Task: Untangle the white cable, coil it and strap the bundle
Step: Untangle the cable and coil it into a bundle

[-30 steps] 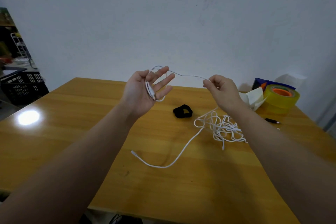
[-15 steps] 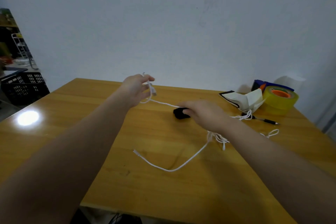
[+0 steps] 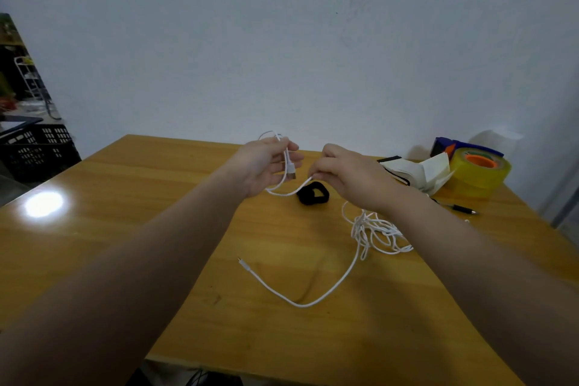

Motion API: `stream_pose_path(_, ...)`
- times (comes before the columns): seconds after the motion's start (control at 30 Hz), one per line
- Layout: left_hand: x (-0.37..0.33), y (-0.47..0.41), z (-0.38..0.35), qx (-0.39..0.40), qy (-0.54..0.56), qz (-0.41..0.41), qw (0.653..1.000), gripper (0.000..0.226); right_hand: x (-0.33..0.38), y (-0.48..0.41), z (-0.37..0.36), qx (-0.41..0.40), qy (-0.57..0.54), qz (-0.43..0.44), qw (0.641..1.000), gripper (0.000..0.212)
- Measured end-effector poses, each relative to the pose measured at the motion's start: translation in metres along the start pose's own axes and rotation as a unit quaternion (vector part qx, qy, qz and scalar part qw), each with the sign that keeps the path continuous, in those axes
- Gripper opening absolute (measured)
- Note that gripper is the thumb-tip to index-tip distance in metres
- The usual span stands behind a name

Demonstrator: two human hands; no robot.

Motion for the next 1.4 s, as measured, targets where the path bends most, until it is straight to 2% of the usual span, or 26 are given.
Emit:
stream_pose_path(0.2, 0.005, 0.009, -0.012, 0.042, -0.048, 0.022, 0.998, 0.027, -0.004, -0.005, -0.001, -0.044, -0.083, -0.036, 0.995, 0.02)
stream_pose_path(0.3, 0.008, 0.014, -0.017, 0.064, -0.105, 0.06, 0.991, 0.026, -0.007, -0.005, -0.003, -0.054, -0.169, -0.136, 0.975, 0.024)
stream_pose_path(0.37, 0.01, 0.017, -0.021, 0.087, -0.127, 0.082, 0.985, 0.03, -0.007, -0.003, -0.007, -0.054, -0.246, -0.185, 0.95, 0.031)
stream_pose_path(0.47, 0.01, 0.021, -0.024, 0.103, -0.118, 0.093, 0.983, 0.046, -0.006, 0.003, -0.008, 0.013, -0.357, -0.172, 0.918, 0.045)
stream_pose_path(0.5, 0.01, 0.021, -0.025, 0.105, -0.115, 0.089, 0.984, 0.05, -0.005, 0.005, -0.008, 0.04, -0.393, -0.156, 0.905, 0.044)
stream_pose_path(0.57, 0.012, 0.021, -0.025, 0.095, -0.107, 0.074, 0.987, 0.053, -0.001, 0.008, -0.008, 0.069, -0.479, -0.124, 0.867, 0.027)
stream_pose_path(0.67, 0.012, 0.017, -0.025, 0.054, -0.111, 0.023, 0.992, 0.053, 0.002, 0.009, -0.015, 0.039, -0.559, -0.169, 0.811, 0.013)
stream_pose_path(0.77, 0.013, 0.015, -0.018, 0.021, -0.143, -0.032, 0.989, 0.053, 0.005, 0.008, -0.02, 0.026, -0.6, -0.212, 0.771, 0.023)
stream_pose_path(0.83, 0.016, 0.014, -0.013, 0.039, -0.163, -0.055, 0.984, 0.051, 0.008, 0.008, -0.018, 0.006, -0.612, -0.23, 0.757, 0.029)
stream_pose_path(0.9, 0.022, 0.016, -0.009, 0.098, -0.158, -0.059, 0.981, 0.048, 0.011, 0.006, -0.017, -0.02, -0.597, -0.256, 0.76, 0.033)
stream_pose_path(1.0, 0.029, 0.019, -0.009, 0.171, -0.174, -0.062, 0.968, 0.035, 0.012, 0.001, -0.017, -0.044, -0.527, -0.299, 0.794, 0.039)
stream_pose_path(1.07, 0.03, 0.019, -0.009, 0.181, -0.209, -0.062, 0.959, 0.033, 0.012, -0.003, -0.017, -0.052, -0.501, -0.336, 0.796, 0.044)
stream_pose_path(1.2, 0.027, 0.02, -0.011, 0.184, -0.274, -0.037, 0.943, 0.047, 0.01, -0.008, -0.015, -0.033, -0.512, -0.365, 0.777, 0.051)
stream_pose_path(1.27, 0.027, 0.018, -0.011, 0.145, -0.22, -0.03, 0.964, 0.048, 0.009, -0.007, -0.014, -0.002, -0.544, -0.324, 0.774, 0.049)
stream_pose_path(1.33, 0.029, 0.013, -0.008, 0.093, -0.112, -0.019, 0.989, 0.048, 0.006, -0.003, -0.013, 0.02, -0.54, -0.263, 0.799, 0.038)
stream_pose_path(1.4, 0.029, 0.011, -0.004, 0.073, -0.03, -0.009, 0.997, 0.045, 0.007, 0.002, -0.013, 0.032, -0.522, -0.22, 0.823, 0.023)
Point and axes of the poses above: each hand's wrist, its own y-axis away from the middle knuckle, its own z-axis out of the back of the hand, x = y × z, the point moved 1 cm from there along -y, towards the middle knuckle, and after that the axes turned 12 degrees about y, right-handed, at the moved point
